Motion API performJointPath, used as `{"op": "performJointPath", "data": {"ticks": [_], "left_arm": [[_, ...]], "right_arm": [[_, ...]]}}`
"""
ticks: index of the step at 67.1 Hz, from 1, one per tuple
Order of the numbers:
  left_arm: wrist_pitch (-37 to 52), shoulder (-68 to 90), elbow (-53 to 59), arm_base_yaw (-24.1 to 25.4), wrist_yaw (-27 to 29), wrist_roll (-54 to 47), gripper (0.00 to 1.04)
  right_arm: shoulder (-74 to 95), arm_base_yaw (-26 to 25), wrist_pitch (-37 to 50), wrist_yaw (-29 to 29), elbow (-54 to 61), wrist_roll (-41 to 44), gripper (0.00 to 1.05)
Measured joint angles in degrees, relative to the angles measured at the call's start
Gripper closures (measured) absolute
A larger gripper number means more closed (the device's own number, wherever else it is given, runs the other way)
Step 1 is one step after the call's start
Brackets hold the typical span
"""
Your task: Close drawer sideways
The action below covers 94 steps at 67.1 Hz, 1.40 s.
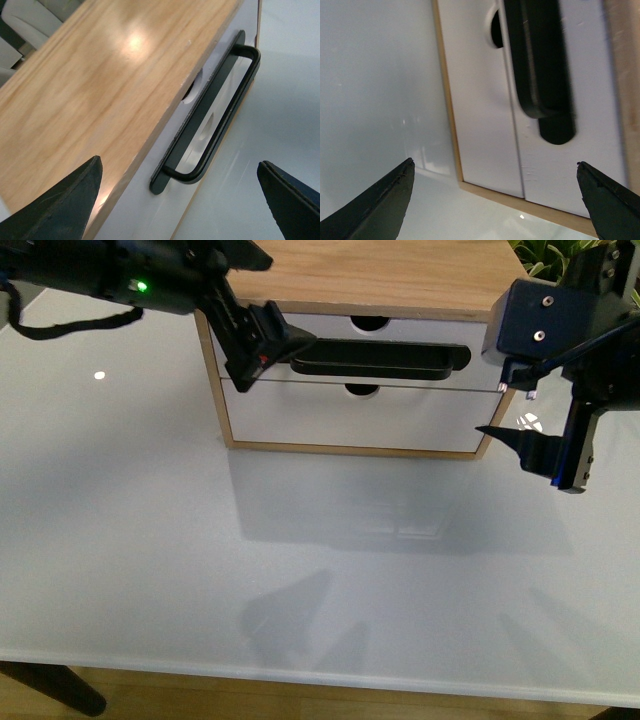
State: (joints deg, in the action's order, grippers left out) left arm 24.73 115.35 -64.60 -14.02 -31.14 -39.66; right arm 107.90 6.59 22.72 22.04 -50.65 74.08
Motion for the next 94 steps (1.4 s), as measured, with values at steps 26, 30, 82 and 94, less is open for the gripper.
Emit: {"op": "performJointPath", "data": {"ticks": [26,30,82,94], "left_arm": [[16.2,-27.3,23.3,9.6,4.6,27.9,0.09],[16.4,-31.7,26.2,11.3,6.3,33.7,0.09],[7.5,-78.4,60.2,14.1,31.1,40.2,1.03],[2.7,-85.2,62.1,14.1,31.1,40.1,1.03]], "right_arm": [[-27.0,-6.6,8.7,4.9,19.3,-25.5,0.09],[-32.3,-7.3,10.4,3.9,22.4,-32.4,0.09],[-77.7,-6.7,4.0,-22.0,47.8,-73.4,1.03],[-82.6,-6.7,2.4,-22.0,49.6,-73.5,1.03]]}}
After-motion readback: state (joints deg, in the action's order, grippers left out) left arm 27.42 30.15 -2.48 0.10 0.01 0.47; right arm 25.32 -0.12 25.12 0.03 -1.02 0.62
